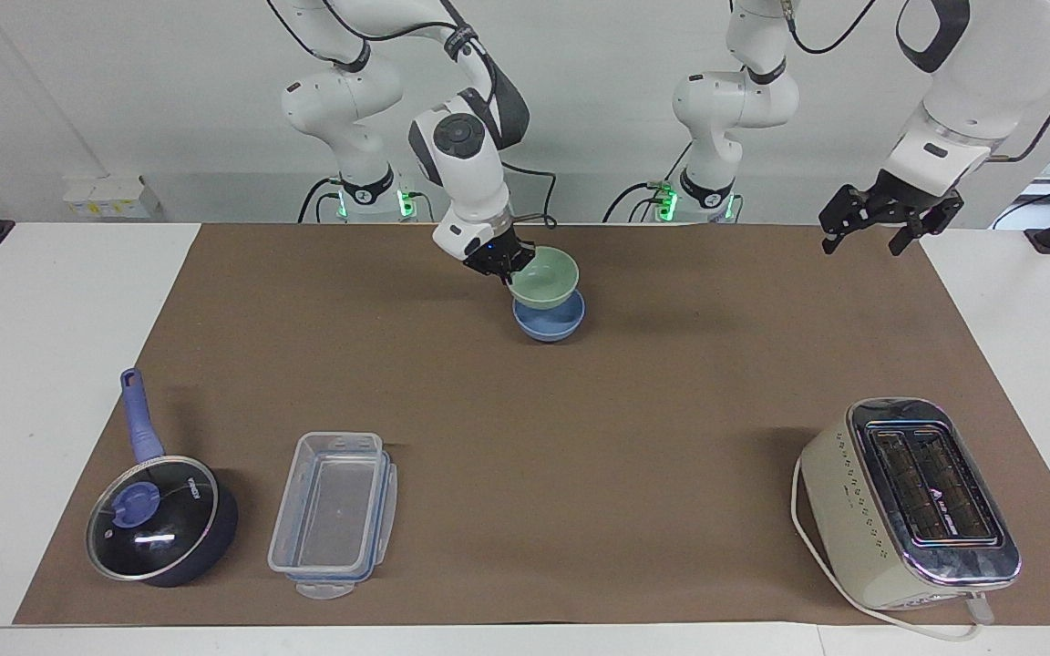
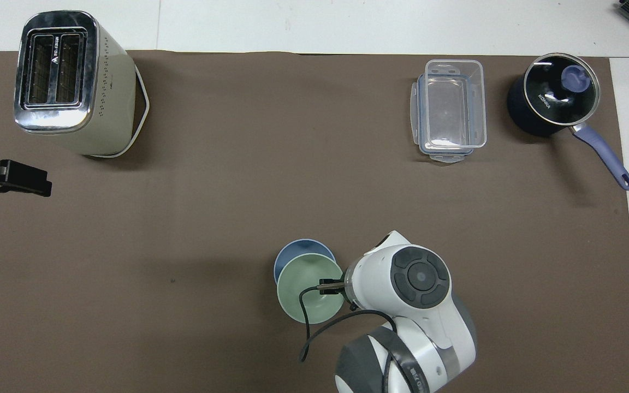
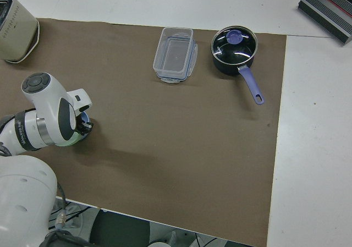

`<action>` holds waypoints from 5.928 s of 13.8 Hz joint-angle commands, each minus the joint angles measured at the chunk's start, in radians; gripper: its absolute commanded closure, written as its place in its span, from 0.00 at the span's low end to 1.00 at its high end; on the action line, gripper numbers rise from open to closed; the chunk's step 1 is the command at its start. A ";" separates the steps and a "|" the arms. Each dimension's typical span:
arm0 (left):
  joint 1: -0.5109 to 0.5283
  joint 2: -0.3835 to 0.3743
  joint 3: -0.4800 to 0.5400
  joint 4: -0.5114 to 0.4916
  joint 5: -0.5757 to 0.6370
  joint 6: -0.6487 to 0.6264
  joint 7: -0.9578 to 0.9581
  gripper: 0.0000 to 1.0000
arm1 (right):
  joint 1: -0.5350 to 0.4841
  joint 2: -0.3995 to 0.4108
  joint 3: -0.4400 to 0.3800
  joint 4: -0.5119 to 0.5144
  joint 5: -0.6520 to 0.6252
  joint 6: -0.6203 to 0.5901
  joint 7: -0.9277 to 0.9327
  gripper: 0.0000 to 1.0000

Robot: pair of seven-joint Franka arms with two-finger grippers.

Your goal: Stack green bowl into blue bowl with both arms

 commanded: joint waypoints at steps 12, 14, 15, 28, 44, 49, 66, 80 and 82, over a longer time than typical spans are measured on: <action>0.008 0.008 -0.006 0.023 0.014 -0.022 0.001 0.00 | 0.011 0.054 0.002 0.006 0.018 0.089 0.059 1.00; 0.008 0.009 -0.006 0.023 0.014 -0.022 0.001 0.00 | 0.011 0.062 0.002 0.010 0.018 0.118 0.059 1.00; 0.008 0.009 -0.006 0.023 0.014 -0.022 0.001 0.00 | 0.011 0.062 0.002 0.010 0.018 0.132 0.060 1.00; 0.008 0.009 -0.006 0.023 0.014 -0.022 0.001 0.00 | 0.008 0.071 0.002 0.029 0.018 0.131 0.074 0.28; 0.008 0.009 -0.006 0.023 0.014 -0.022 0.001 0.00 | -0.441 -0.204 -0.009 0.264 -0.109 -0.292 -0.081 0.00; 0.008 0.009 -0.006 0.023 0.014 -0.022 0.002 0.00 | -0.607 -0.083 -0.013 0.579 -0.188 -0.484 -0.225 0.00; 0.010 0.009 -0.006 0.023 0.014 -0.022 0.001 0.00 | -0.619 -0.010 -0.039 0.780 -0.257 -0.805 -0.308 0.00; 0.008 0.009 -0.006 0.023 0.014 -0.022 0.001 0.00 | -0.619 -0.010 -0.038 0.779 -0.257 -0.793 -0.303 0.00; 0.008 0.009 -0.006 0.023 0.014 -0.022 0.001 0.00 | -0.619 -0.010 -0.039 0.779 -0.257 -0.791 -0.303 0.00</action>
